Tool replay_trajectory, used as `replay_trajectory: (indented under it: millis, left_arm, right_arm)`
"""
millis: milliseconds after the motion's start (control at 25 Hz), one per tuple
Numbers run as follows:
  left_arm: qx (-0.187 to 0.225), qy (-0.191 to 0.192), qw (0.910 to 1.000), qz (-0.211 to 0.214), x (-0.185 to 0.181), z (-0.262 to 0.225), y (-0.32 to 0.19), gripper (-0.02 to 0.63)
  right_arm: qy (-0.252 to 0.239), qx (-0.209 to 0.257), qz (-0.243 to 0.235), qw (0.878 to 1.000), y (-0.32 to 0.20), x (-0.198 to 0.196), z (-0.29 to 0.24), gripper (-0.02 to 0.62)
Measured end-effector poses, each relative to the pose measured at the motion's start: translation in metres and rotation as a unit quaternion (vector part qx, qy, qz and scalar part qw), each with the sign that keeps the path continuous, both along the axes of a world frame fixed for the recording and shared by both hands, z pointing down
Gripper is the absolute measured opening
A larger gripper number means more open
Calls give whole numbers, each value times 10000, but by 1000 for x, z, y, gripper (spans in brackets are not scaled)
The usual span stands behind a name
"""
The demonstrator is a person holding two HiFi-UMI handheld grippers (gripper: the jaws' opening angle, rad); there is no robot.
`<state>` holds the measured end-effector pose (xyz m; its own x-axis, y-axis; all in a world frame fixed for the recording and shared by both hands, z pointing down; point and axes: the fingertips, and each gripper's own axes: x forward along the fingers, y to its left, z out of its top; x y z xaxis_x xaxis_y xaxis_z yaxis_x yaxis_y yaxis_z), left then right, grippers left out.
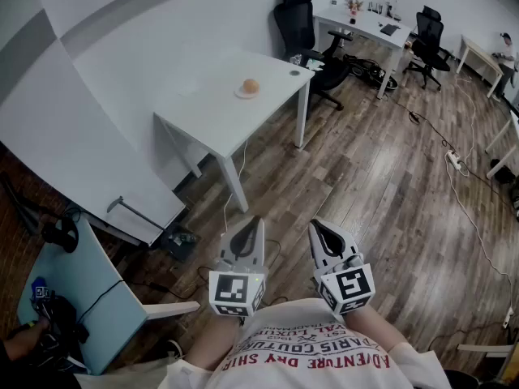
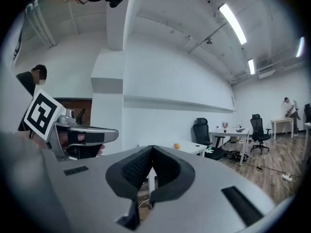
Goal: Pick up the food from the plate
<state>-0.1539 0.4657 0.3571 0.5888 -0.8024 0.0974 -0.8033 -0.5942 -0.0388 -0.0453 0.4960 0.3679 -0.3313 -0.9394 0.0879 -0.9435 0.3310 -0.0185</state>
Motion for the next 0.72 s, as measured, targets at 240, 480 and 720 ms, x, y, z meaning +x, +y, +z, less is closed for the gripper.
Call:
replay_trajectory:
  millis: [240, 480, 720]
  left_arm:
    - [-39, -6, 10000, 38, -5, 2, -12, 8]
    - [-93, 34, 9999, 69, -11, 5, -21, 8]
    - [-321, 139, 9993, 121, -23, 22, -30, 8]
  right_arm:
    - [-60, -34, -63, 10000, -12, -10, 2, 12]
    - [-348, -78, 2, 9994, -22, -15, 4, 12]
    - [-436, -407, 287, 9978, -28, -12, 28, 12]
